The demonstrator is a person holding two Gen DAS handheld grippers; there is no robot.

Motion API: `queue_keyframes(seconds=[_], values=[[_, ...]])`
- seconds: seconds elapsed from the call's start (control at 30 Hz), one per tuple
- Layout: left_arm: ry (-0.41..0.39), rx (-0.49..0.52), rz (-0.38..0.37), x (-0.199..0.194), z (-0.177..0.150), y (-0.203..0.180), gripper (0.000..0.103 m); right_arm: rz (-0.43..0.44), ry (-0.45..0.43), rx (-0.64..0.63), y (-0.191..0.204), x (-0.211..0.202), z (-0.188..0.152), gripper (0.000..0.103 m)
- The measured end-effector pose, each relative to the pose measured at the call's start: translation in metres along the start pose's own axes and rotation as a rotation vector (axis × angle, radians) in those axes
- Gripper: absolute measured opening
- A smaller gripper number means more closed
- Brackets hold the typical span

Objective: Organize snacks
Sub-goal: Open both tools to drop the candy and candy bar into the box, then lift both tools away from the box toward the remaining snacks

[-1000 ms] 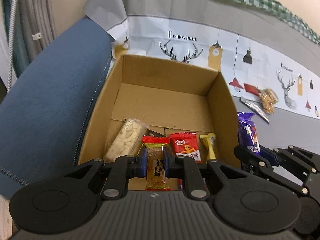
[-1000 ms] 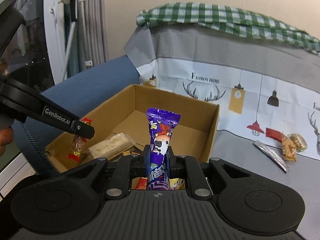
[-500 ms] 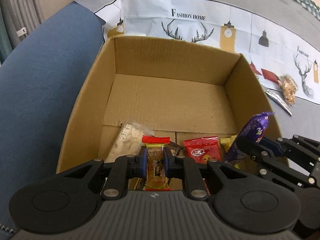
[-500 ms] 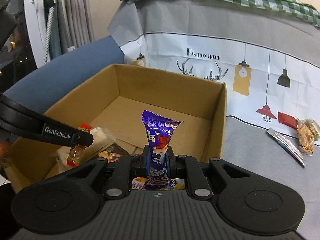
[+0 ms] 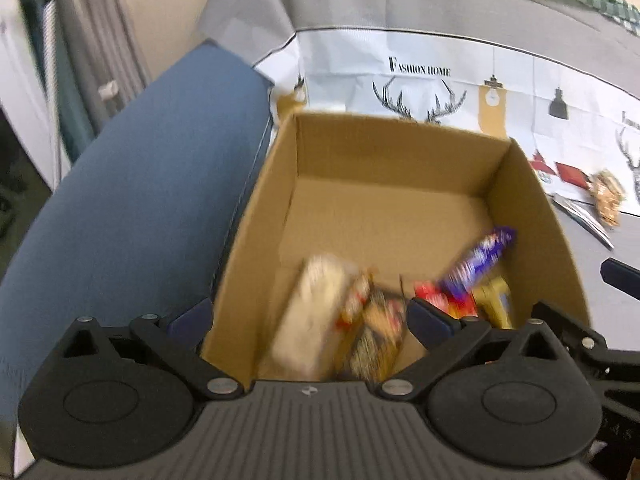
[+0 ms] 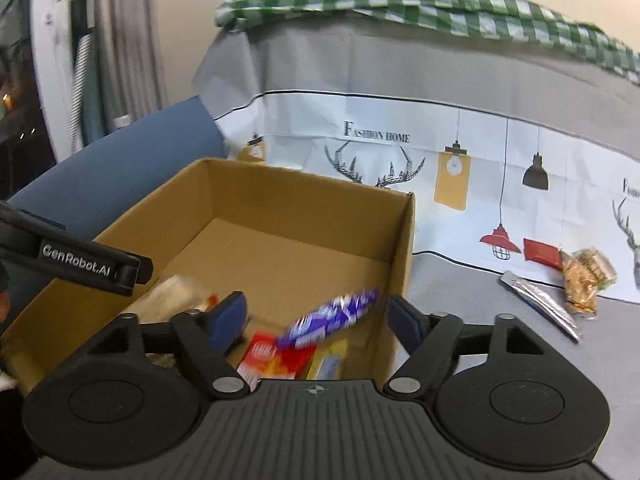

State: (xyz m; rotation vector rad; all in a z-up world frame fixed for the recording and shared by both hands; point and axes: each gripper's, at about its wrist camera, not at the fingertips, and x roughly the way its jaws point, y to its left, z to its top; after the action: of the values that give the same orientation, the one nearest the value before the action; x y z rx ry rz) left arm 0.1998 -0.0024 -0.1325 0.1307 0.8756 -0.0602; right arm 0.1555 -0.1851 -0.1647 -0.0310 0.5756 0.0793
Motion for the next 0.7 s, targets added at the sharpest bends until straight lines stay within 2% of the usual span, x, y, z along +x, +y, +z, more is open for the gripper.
queue_keyframes(seconds=[0.1, 0.23, 0.37, 0.57, 0.7], values=[[0.024, -0.010, -0.012, -0.030, -0.030, -0.001, 0.103, 0.027, 0.013, -0.019, 0.009, -0.041, -0.011, 0.090], [0.043, 0.000, -0.020, -0.068, -0.067, 0.000, 0.103, 0.070, 0.025, -0.011, 0.021, -0.095, -0.027, 0.092], [0.008, 0.046, 0.002, -0.101, -0.094, 0.000, 0.103, 0.105, 0.021, 0.020, 0.032, -0.139, -0.040, 0.093], [-0.050, 0.006, 0.007, -0.145, -0.123, -0.005, 0.103, 0.122, -0.038, -0.019, 0.049, -0.186, -0.051, 0.095], [-0.087, -0.012, -0.002, -0.166, -0.128, -0.005, 0.103, 0.106, -0.085, -0.023, 0.047, -0.211, -0.056, 0.096]])
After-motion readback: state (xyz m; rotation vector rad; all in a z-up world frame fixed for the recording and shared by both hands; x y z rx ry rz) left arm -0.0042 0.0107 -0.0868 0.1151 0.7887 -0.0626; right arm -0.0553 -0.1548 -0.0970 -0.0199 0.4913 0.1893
